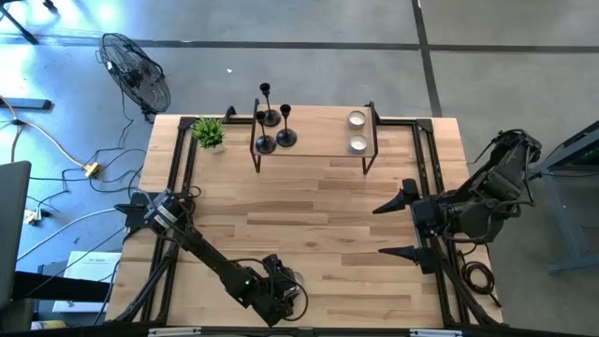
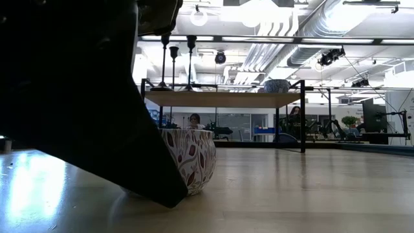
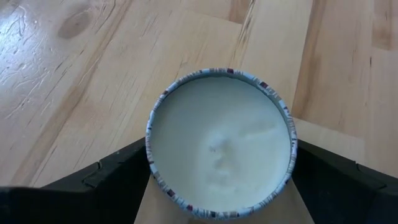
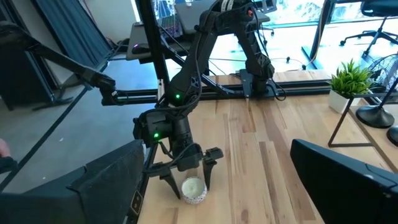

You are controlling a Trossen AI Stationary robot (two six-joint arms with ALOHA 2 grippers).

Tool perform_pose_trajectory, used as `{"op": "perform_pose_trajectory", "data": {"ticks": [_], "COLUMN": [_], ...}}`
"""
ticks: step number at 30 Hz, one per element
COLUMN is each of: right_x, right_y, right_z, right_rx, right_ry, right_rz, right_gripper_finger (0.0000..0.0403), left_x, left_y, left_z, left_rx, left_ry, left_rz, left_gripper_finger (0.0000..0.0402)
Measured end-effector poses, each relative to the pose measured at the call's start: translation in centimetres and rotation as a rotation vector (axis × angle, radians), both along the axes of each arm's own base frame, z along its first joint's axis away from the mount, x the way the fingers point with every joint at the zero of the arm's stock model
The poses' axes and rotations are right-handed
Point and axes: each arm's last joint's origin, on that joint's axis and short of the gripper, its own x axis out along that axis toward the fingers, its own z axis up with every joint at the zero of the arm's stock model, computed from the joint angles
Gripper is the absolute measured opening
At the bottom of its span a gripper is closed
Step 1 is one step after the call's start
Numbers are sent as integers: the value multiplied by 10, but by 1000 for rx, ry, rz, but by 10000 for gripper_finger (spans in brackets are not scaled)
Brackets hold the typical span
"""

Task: Pick & Place candle stick holders
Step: Put the red patterned scented candle on the shelf

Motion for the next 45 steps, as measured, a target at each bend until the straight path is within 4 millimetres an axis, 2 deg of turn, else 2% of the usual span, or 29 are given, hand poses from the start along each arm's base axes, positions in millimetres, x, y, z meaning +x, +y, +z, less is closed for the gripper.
{"op": "perform_pose_trajectory", "data": {"ticks": [11,18,45], "right_x": [0,0,0], "right_y": [0,0,0], "right_z": [0,0,0], "right_rx": [0,-1,3], "right_ry": [1,1,1], "right_rz": [1,1,0], "right_gripper_finger": [397,397,397], "left_x": [0,0,1], "left_y": [0,0,0], "left_z": [0,0,0], "left_rx": [-5,5,10], "left_ry": [4,-1,-19], "left_rz": [-4,4,13], "left_gripper_finger": [347,283,276]}}
